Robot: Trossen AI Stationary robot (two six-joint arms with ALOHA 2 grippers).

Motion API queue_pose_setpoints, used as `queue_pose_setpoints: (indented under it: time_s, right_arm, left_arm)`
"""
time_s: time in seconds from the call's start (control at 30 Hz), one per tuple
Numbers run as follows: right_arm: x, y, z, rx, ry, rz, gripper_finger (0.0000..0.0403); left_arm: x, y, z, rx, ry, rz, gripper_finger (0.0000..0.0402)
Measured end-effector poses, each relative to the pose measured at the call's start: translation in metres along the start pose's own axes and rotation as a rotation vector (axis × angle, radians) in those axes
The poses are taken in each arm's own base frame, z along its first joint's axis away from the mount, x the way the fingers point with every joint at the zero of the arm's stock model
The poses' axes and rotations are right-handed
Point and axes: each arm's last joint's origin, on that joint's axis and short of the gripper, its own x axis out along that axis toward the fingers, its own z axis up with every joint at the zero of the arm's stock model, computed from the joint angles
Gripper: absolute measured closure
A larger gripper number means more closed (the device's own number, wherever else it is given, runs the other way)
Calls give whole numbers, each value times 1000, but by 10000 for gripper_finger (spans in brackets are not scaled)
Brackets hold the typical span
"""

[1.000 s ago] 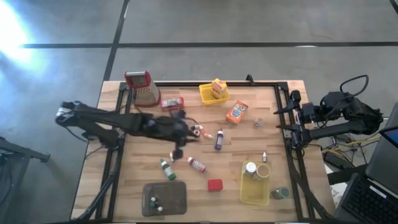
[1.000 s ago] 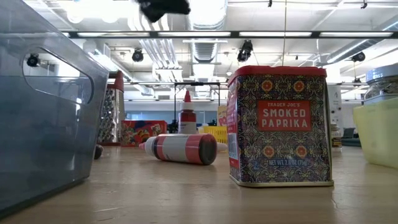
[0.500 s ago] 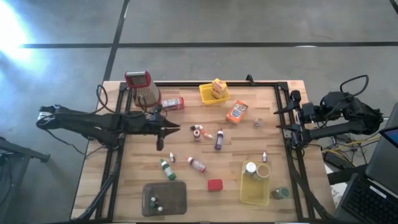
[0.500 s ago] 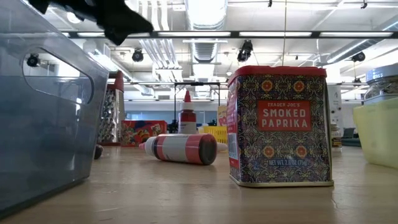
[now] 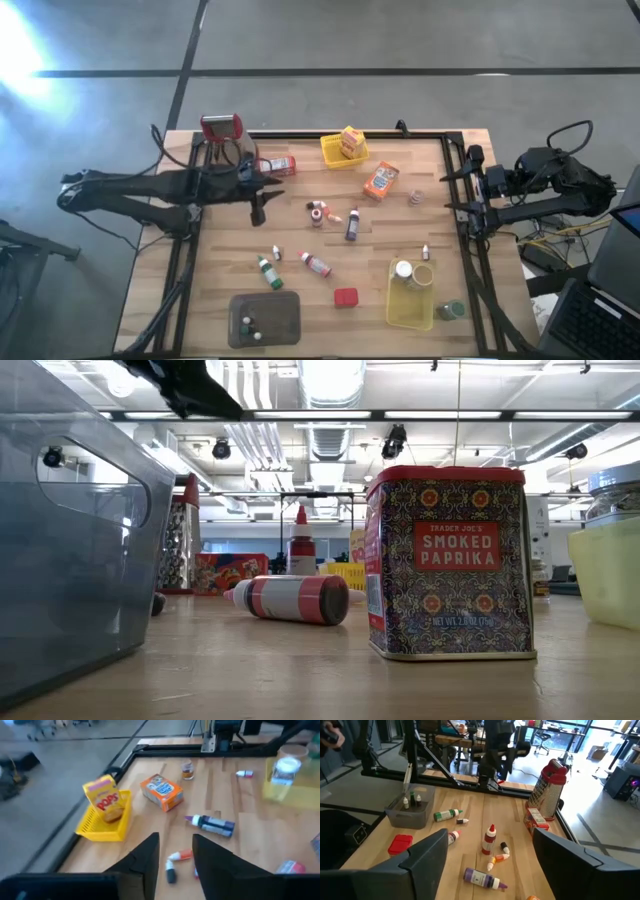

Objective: Pick & Place Kitchen Items
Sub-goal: Put the red cereal box into the top yellow bin

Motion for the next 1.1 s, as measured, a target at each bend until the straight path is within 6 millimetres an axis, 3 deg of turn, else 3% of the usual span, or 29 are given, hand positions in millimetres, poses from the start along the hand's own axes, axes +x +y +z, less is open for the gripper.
queue_pose_setpoints:
  time_s: [0.17, 0.57, 0.83, 1.1]
  right_arm:
    - [0, 0, 0, 4, 0, 0, 96]
    - [0, 0, 0, 5, 0, 0, 53]
    - [0, 0, 0, 3, 0, 0, 43]
    - [0, 0, 0, 0, 0, -1, 67]
  left_arm:
    - [-7, 3, 10, 73, -21, 8, 266]
    - [-8, 8, 11, 2, 37, 57, 259]
    - [3, 33, 17, -53, 292, 176, 188]
    - [38, 68, 34, -42, 569, 220, 109]
